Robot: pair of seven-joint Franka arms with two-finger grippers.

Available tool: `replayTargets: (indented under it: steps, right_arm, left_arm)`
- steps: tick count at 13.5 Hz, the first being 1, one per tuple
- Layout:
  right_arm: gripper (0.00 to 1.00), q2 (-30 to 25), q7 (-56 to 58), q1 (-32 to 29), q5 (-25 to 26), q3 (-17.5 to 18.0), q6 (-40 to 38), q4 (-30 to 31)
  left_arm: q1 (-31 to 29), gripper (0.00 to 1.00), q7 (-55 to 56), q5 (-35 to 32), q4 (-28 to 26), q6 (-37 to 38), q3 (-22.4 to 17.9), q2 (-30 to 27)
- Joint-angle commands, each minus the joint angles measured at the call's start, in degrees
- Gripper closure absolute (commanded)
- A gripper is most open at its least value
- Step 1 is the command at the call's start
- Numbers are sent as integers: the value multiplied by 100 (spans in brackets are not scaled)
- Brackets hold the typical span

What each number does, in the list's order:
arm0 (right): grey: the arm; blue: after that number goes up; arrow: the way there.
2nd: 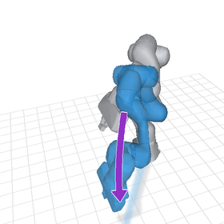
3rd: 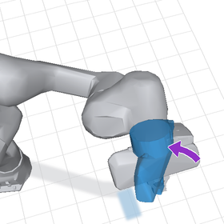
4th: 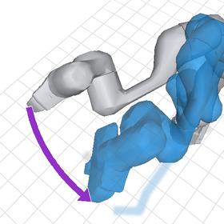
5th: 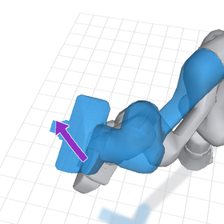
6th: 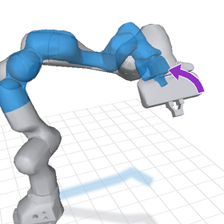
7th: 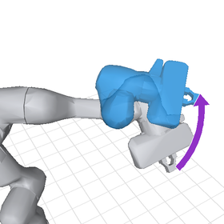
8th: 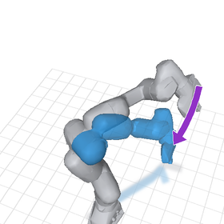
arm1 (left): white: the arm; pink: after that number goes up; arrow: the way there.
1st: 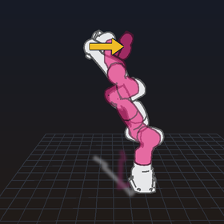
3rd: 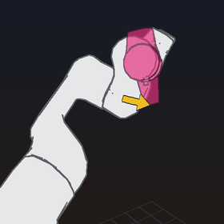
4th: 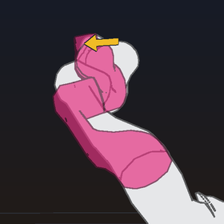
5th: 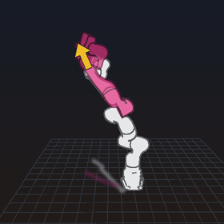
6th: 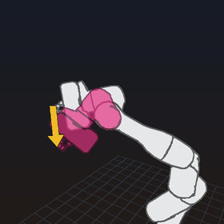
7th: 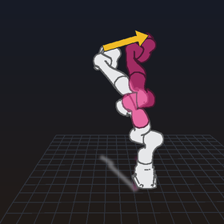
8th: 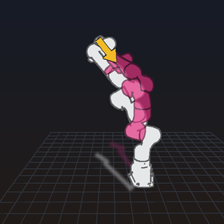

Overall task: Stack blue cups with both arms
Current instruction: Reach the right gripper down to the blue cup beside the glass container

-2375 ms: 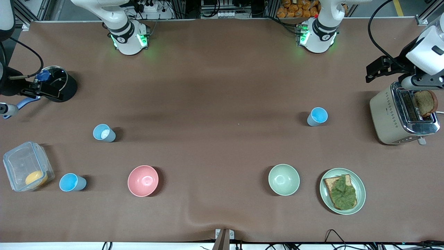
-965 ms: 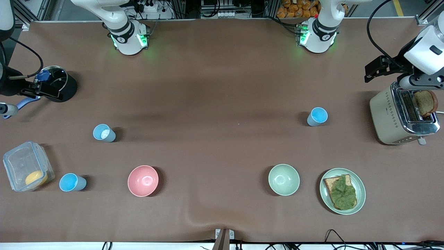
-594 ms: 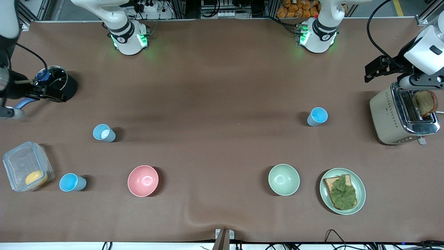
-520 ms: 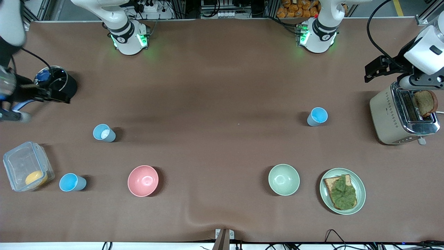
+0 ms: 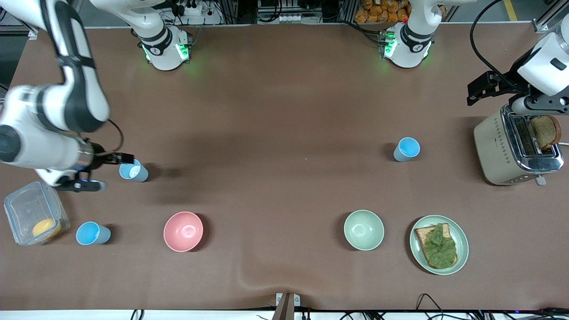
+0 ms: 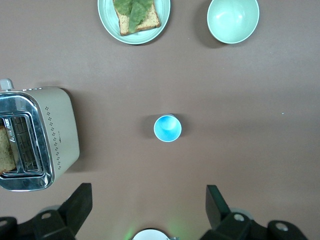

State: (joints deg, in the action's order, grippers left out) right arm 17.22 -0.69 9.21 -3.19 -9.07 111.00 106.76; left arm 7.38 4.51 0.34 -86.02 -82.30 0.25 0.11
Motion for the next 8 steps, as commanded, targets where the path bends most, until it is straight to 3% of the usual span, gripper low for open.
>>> replayTargets:
  steps: [1,8]
  right_arm:
    - [0,-9,-10,28,12,-25,579,547]
    - [0,519,288,-7,12,-25,905,609]
  left_arm:
    - [-8,0,85,-166,32,13,54,-20]
    - [-8,0,85,-166,32,21,54,-20]
